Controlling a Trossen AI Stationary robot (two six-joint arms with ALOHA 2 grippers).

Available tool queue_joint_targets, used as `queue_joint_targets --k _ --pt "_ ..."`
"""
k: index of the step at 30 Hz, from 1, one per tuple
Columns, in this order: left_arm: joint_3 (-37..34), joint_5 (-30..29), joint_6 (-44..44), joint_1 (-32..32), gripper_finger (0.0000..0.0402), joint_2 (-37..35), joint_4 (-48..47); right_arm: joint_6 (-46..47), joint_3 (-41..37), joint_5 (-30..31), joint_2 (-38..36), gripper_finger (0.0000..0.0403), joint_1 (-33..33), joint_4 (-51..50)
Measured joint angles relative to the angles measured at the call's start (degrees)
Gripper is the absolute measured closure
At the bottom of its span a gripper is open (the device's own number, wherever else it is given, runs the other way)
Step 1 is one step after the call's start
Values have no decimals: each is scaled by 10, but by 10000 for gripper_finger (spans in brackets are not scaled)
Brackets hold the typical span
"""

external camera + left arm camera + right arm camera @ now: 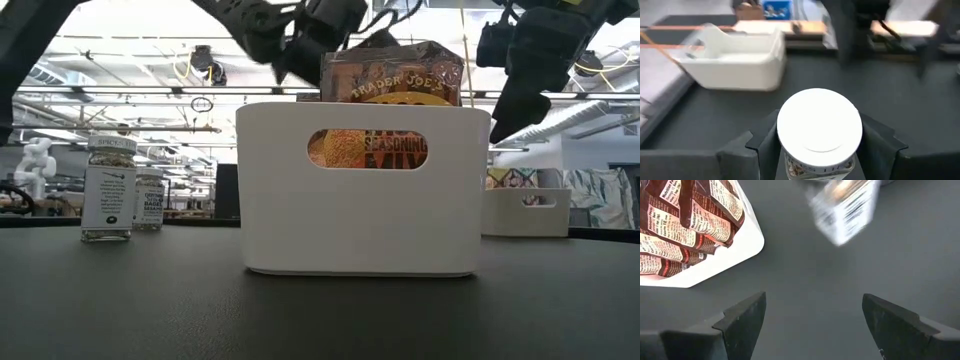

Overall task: Sort spices by type
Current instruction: Put the white seasoning bottle into the gray bin

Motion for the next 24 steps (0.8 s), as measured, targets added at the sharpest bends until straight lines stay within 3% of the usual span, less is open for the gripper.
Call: queue_joint_targets --k 7,15,24 --pt "77 -18 -14 48 195 0 -21 0 0 0 0 78 0 0" --pt "117 17 -52 94 195 11 4 0 0 0 0 78 0 0" --pt "337 38 -67 95 195 157 -31 0 0 0 0 78 0 0"
